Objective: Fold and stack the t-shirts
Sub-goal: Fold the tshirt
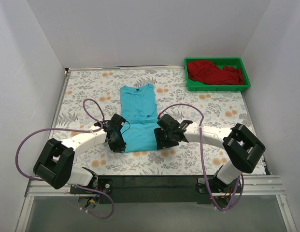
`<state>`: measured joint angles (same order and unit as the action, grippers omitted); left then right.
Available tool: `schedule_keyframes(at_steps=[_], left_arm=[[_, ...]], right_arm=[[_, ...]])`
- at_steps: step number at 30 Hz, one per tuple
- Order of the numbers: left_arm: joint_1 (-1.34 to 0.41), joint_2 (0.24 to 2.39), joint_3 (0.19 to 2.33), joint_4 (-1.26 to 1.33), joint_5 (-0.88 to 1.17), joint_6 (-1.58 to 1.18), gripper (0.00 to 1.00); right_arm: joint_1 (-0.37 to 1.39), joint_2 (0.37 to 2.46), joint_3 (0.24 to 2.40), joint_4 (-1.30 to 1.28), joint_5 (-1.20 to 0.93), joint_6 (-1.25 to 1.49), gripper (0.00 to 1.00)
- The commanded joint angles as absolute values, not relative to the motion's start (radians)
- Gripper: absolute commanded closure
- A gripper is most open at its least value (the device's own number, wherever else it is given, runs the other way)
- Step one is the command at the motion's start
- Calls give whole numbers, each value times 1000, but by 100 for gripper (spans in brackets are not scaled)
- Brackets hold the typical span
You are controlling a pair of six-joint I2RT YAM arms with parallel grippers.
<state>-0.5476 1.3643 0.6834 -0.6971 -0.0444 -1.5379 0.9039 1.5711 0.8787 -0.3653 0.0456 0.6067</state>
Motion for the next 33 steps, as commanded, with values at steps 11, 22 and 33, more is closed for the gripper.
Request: schedule_keyframes(at_steps=[11,22,33], left_arm=[[-563,1387,655,-676,-20,-1528,94],[-563,1379,661,-681,-8,-1523,96],[-561,1355,663,-698,-12,-1531,100]], right_arm=[[936,1641,930,-374,75,634,57],[959,1738,976,-471,100,629,59],[965,1746,937,-526,106,626,70]])
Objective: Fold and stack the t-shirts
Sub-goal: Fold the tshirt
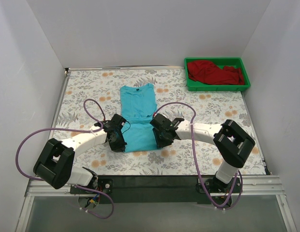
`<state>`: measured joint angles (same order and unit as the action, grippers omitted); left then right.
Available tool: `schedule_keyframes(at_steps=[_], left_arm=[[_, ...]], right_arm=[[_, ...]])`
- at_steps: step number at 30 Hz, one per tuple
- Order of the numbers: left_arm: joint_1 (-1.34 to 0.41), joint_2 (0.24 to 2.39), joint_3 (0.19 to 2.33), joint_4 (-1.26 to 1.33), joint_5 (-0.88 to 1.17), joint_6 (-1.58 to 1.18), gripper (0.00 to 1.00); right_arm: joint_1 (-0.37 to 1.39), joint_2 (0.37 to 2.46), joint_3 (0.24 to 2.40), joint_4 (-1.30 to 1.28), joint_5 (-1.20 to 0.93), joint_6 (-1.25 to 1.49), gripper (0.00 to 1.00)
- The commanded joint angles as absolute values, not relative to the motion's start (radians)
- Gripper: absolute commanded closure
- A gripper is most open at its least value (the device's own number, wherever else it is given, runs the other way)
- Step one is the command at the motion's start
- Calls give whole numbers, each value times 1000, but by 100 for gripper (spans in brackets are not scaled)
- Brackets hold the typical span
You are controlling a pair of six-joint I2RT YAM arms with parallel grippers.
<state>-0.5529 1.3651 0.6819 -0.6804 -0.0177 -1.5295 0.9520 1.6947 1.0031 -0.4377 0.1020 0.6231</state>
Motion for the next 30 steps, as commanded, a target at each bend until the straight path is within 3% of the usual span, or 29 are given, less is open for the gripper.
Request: schedule_keyframes(at_steps=[1,3,7,16,22,30], left_arm=[[-563,1353,660,-696,-11,-1532,100],[-561,1351,658,-696,-6,-1532,100],[-561,1347,646,-695,-2,-1536,100],[-561,1284,686,-782,86,-1500,100],[-603,1120,649,-882,322,-1485,100],[-643,920,558,-971,549,-1513,100]], right_arm=[[963,1747,936,-529,106,624,73],[963,1750,937,-531,103,624,78],[965,1763,940,-531,97,621,99],[963,1666,980,-624,65,496,99],[977,1563,920,-715,-124,448,99],[1014,1399,902,-862,-201,454,99]])
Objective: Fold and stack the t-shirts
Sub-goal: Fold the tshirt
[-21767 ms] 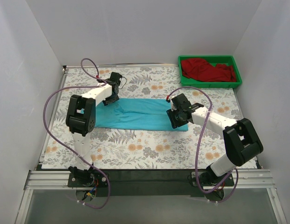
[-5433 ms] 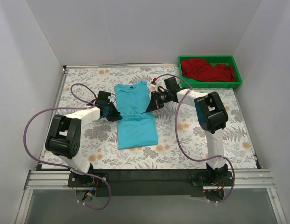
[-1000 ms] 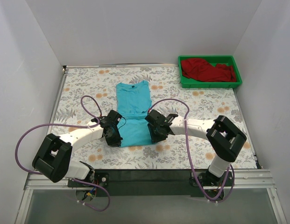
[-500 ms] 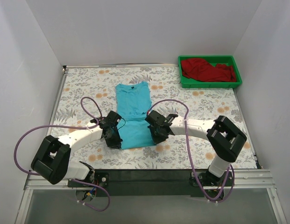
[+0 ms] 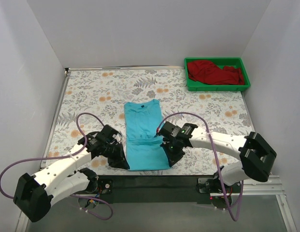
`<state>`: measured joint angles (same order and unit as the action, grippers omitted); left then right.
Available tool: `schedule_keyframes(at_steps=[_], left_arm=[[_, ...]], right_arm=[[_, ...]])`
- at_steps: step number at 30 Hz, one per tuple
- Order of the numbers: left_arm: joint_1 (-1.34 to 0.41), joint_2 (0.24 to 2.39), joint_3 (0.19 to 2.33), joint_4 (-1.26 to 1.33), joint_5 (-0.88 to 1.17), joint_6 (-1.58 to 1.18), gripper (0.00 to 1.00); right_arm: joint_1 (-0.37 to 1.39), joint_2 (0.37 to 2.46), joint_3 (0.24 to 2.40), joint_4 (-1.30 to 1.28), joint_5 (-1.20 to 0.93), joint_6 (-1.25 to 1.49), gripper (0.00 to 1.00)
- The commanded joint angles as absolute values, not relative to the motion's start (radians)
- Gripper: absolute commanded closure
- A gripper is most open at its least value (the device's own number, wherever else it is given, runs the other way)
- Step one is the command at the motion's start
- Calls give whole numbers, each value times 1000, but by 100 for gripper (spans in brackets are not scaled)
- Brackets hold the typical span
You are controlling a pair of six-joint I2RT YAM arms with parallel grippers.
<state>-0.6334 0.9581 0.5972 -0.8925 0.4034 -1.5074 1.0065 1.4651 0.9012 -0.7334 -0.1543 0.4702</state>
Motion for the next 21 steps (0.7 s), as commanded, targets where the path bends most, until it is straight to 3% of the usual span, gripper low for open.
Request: schedule_keyframes(at_steps=[1,7,12,21], left_arm=[[-646,911,548,-973,586,-1516,100],[-646,882,668,-1002,571,-1552,100],[-643,979,846,-1019,318,-1582,100],[-569,1066,971,-917,74,-1589,100]], right_arm=[[1015,1387,905,-876,-218,454,99],[1017,1348,1035,-1033,-152,425,99],[988,1402,1206,-1130,-54,355,99],[856,1502,1414,-1126,-18,242,99]])
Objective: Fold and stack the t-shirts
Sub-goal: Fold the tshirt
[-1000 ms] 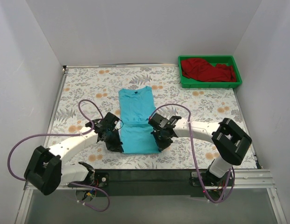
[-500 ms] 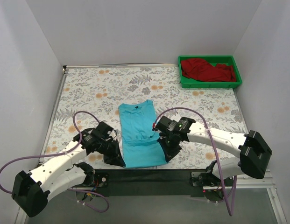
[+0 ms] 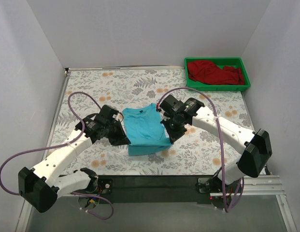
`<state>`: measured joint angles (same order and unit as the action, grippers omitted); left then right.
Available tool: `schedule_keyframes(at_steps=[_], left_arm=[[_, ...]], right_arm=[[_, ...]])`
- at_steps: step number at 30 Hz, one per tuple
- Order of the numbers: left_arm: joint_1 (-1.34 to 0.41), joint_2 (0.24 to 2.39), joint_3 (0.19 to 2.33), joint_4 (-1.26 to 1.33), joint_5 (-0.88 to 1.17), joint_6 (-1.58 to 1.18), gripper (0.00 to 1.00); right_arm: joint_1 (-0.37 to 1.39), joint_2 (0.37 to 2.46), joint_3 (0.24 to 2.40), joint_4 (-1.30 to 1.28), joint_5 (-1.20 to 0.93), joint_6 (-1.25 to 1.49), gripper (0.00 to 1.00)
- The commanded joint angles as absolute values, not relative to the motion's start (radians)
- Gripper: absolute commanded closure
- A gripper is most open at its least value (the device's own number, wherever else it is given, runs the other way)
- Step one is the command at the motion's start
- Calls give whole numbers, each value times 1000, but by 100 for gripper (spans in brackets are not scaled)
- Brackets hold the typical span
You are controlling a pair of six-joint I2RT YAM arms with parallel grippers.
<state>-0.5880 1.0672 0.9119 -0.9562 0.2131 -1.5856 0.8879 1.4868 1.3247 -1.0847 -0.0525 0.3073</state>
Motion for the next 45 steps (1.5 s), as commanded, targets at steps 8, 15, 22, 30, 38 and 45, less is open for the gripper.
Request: schedule_keyframes(at_steps=[8,15,22,30,38,45], left_arm=[[-479,1112,1043,-852,12,-1539,100],[-420,1175,1051,-769,17,-1502,100],[-376,1238,1020,-684,12,-1494,100],[-330,1278,976,-611,-28,-1493,100],[-305,1364,942,-506,-17,-1460,100],[-299,1430,937,-425,-8,-1436,100]], right_arm=[[770,1601,1592,-1123,-32,166,99],[718,1724,1736,-1109,-46,117,99],[686,1836,1809,-1091,-49,75,99],[664,1943,1859,-1039,-35,46,99],[643,2031,1930,-1005,-25,28,99],[626,2054,1885,-931,-12,28,99]])
